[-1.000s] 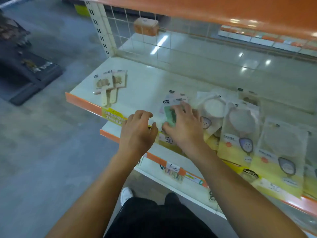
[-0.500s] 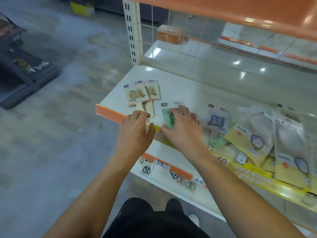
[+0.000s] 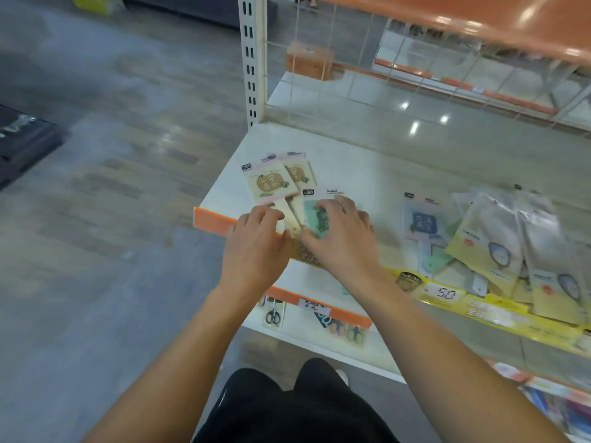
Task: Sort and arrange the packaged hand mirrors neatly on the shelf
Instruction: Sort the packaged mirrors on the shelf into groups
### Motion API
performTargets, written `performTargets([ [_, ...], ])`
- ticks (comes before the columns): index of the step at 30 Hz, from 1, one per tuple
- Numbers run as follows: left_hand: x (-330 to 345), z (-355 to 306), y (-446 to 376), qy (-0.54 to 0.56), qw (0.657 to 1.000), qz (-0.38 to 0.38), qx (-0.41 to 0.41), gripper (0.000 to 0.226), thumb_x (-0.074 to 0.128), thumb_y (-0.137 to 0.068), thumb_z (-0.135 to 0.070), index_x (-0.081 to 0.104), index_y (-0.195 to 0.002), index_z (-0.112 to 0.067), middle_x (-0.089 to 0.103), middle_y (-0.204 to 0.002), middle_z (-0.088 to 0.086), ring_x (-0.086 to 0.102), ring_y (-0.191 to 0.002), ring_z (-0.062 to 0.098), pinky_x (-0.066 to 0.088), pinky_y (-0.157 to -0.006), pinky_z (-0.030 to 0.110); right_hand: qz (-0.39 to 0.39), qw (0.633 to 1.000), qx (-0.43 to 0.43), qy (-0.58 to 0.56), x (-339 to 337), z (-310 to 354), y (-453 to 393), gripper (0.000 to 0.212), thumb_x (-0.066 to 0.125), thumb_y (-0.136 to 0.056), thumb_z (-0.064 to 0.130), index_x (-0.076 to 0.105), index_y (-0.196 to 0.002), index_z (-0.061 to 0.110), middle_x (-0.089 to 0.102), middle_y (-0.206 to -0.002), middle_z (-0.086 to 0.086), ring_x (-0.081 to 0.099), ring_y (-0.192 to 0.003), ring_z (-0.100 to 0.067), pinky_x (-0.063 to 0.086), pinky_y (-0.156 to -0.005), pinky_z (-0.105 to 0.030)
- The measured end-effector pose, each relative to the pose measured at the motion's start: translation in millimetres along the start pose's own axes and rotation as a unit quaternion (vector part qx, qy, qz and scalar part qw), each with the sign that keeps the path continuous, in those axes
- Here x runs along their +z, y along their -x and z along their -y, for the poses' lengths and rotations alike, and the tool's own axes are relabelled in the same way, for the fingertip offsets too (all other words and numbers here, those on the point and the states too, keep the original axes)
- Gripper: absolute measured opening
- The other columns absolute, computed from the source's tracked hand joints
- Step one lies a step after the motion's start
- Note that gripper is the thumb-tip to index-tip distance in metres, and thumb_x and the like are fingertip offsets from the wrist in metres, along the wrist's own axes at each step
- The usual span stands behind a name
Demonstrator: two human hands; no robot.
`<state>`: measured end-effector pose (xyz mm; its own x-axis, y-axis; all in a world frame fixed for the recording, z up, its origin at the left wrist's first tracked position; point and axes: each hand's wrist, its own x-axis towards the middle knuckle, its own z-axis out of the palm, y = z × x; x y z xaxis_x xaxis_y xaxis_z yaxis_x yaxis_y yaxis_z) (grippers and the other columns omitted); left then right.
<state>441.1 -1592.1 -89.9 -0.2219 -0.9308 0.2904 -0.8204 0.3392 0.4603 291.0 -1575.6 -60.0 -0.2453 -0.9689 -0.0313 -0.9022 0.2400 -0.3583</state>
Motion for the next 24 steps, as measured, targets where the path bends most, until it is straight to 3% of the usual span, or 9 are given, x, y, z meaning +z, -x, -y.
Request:
performTargets([
  [4,-1,6,0,-0.002,1.000,-0.001,0.008,0.026,0.060,-0.087,-0.027,0.061,-0.108,-0.011,0.062,-0.114,0.008,0.060,-0.094,0.033,0.047,-0.073,0.042,-0.004,1.000,-0.002,0.000,0,5,-2,0.058,0.057,-0.082,0.049,0.047,-0.135,0.028,0.037,-0.147,0.002,0.042,-0.123,-0.034,0.037,-0.103,-0.044],
  [9,-2,7,-4,-0.019,1.000,0.010,-0.005,0.040,0.042,-0.086,-0.039,0.061,-0.110,-0.013,0.061,-0.116,0.005,0.058,-0.095,0.030,0.046,-0.074,0.041,-0.004,1.000,-0.007,-0.004,2,7,-7,0.057,0.056,-0.081,0.048,0.046,-0.135,0.029,0.036,-0.147,0.003,0.042,-0.122,-0.033,0.037,-0.101,-0.043],
  [13,-4,4,-13,-0.026,0.999,0.017,-0.027,0.029,0.056,-0.088,-0.028,0.061,-0.113,-0.014,0.060,-0.118,0.004,0.058,-0.099,0.030,0.045,-0.079,0.041,0.004,1.000,-0.013,-0.004,2,1,-21,0.059,0.056,-0.080,0.050,0.045,-0.135,0.029,0.036,-0.145,0.002,0.042,-0.121,-0.033,0.037,-0.100,-0.043],
  [24,-4,4,-46,-0.048,0.998,0.010,-0.044,0.028,0.056,-0.090,-0.029,0.060,-0.113,-0.015,0.059,-0.120,0.005,0.057,-0.101,0.030,0.040,-0.078,0.038,0.007,0.999,-0.032,-0.035,3,5,-63,0.058,0.056,-0.081,0.051,0.045,-0.133,0.029,0.038,-0.141,0.004,0.041,-0.116,-0.029,0.037,-0.097,-0.040],
])
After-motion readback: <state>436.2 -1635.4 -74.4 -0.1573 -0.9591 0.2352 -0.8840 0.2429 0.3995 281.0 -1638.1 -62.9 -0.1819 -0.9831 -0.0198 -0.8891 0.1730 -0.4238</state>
